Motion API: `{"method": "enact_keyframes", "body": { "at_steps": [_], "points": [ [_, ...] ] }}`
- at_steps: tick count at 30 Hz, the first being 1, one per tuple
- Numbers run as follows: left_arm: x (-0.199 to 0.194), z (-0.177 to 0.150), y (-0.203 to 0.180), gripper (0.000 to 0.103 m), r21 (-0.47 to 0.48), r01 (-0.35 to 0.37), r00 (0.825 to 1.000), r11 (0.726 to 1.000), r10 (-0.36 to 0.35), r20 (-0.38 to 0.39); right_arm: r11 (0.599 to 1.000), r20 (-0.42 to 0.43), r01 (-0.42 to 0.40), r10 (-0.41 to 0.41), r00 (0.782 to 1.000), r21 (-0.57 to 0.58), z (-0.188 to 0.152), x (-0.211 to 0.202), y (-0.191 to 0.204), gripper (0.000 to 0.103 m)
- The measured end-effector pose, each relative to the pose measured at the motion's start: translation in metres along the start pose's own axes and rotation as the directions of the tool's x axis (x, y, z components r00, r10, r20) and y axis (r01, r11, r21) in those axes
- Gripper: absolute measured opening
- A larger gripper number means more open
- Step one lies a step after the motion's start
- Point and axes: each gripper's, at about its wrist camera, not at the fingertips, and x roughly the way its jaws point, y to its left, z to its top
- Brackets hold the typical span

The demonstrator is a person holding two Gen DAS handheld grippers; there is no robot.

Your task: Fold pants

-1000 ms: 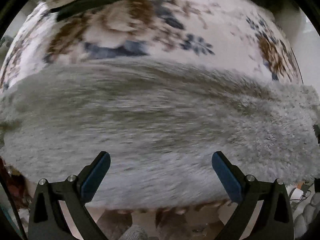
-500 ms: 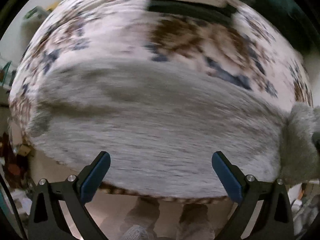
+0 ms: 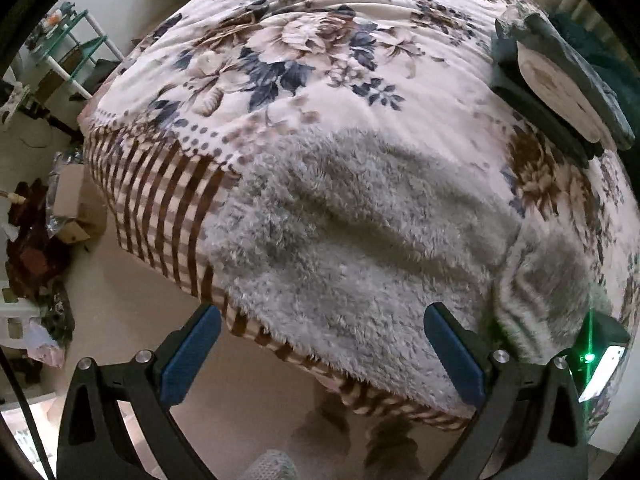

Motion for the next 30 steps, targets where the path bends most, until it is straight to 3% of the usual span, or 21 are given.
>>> {"method": "enact_keyframes", "body": {
  "at_steps": [2,4,7,8,9,12,15,17,18,19,20,23,25,27,30],
  "points": [
    [-0.001,0.005,-0.007,0.103,0.012,0.038,0.999,0.999,-0.038,0.008,0.998,-0.023,-0.057,0.057,0.998,-0.002,-0.001,-0.006,-0.007,0.038],
    [-0.003,0.011,-0.022,0.103,0.035,0.105,0.994,0.994,-0.106,0.013,0.984,-0.038,-0.174,0.175,0.984,0.02,-0.003,-0.025,-0.024,0.064],
    [0.006,0.015,-0.048,0.103,0.043,0.256,0.966,0.966,-0.254,-0.038,0.916,-0.007,-0.373,0.378,0.926,0.147,-0.015,-0.06,-0.071,0.071],
    [0.016,0.015,-0.061,0.103,0.039,0.319,0.945,0.947,-0.315,-0.086,0.891,0.01,-0.412,0.418,0.909,0.191,-0.022,-0.07,-0.092,0.071],
    [0.024,0.014,-0.069,0.103,0.035,0.349,0.932,0.937,-0.343,-0.114,0.876,0.028,-0.418,0.424,0.905,0.24,-0.029,-0.079,-0.113,0.072],
    [0.063,0.005,-0.106,0.103,0.06,0.405,0.891,0.912,-0.379,-0.252,0.845,0.043,-0.372,0.386,0.921,0.383,-0.048,-0.088,-0.177,0.072],
    [0.104,-0.01,-0.136,0.103,0.101,0.406,0.86,0.908,-0.342,-0.379,0.83,0.029,-0.28,0.304,0.952,0.482,-0.062,-0.082,-0.236,0.072],
    [0.117,-0.021,-0.148,0.081,0.122,0.417,0.846,0.901,-0.335,-0.414,0.807,0.037,-0.27,0.296,0.955,0.525,-0.067,-0.076,-0.263,0.072],
    [0.117,-0.027,-0.153,0.045,0.143,0.427,0.845,0.893,-0.338,-0.413,0.797,0.035,-0.261,0.29,0.956,0.545,-0.071,-0.072,-0.275,0.072],
    [0.116,-0.033,-0.156,0.02,0.167,0.428,0.848,0.888,-0.33,-0.415,0.788,0.034,-0.259,0.291,0.956,0.559,-0.074,-0.067,-0.285,0.072],
    [0.111,-0.038,-0.156,0.017,0.171,0.436,0.847,0.883,-0.339,-0.408,0.783,0.031,-0.258,0.292,0.956,0.567,-0.074,-0.064,-0.292,0.072],
    [0.081,-0.043,-0.146,0.015,0.175,0.422,0.873,0.889,-0.347,-0.344,0.773,0.008,-0.245,0.297,0.955,0.586,-0.072,-0.051,-0.299,0.072],
    [0.073,-0.042,-0.131,0.015,0.127,0.423,0.867,0.897,-0.359,-0.346,0.782,-0.026,-0.224,0.293,0.956,0.581,-0.072,-0.044,-0.301,0.072],
    [0.087,-0.043,-0.118,0.015,0.093,0.37,0.879,0.924,-0.316,-0.356,0.795,-0.059,-0.208,0.292,0.955,0.57,-0.073,-0.035,-0.301,0.072],
    [0.108,-0.042,-0.113,0.024,0.072,0.343,0.867,0.936,-0.287,-0.407,0.807,-0.091,-0.206,0.305,0.948,0.553,-0.072,-0.026,-0.297,0.072]
  ]
}}
